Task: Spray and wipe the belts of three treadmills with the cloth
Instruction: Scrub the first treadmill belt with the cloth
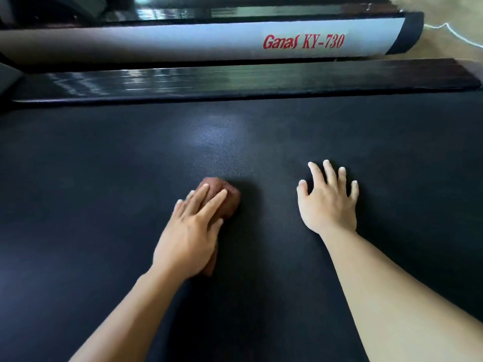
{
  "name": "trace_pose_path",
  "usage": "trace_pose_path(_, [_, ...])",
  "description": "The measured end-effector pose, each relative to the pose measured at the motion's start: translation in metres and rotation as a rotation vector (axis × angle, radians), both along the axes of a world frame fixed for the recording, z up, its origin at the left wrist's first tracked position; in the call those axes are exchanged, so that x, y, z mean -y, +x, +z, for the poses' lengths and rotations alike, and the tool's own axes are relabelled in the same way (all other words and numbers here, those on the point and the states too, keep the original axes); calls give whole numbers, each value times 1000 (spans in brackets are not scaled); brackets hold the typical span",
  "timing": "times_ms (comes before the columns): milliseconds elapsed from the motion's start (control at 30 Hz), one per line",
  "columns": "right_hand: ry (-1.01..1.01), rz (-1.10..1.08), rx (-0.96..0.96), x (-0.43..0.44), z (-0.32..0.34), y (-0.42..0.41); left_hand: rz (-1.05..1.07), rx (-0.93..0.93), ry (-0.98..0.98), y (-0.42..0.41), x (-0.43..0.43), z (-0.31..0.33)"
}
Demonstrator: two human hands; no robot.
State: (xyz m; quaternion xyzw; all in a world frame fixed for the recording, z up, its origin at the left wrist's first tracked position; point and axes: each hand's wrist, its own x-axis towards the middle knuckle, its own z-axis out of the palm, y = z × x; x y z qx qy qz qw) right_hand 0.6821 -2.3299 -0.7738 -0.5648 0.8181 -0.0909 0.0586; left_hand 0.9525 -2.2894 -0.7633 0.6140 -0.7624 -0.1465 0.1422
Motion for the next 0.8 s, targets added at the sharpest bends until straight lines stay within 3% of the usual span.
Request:
trace_pose_path(133, [-3,15,12,-1,0,-1,257,-3,17,29,7,1])
trace_pose_path(267, [-12,24,16,-2,-1,-1,345,27,-2,14,39,5])
trace_pose_path(433, [-29,20,2,0,-3,0,232,73,2,-20,63,5])
trace_pose_path(633, [-15,17,10,0,-2,0,-80,41,-11,-82,-3,3])
trace_pose_path(800, [-17,41,52,-4,1,-2,-47,21,-5,-52,-50,-2])
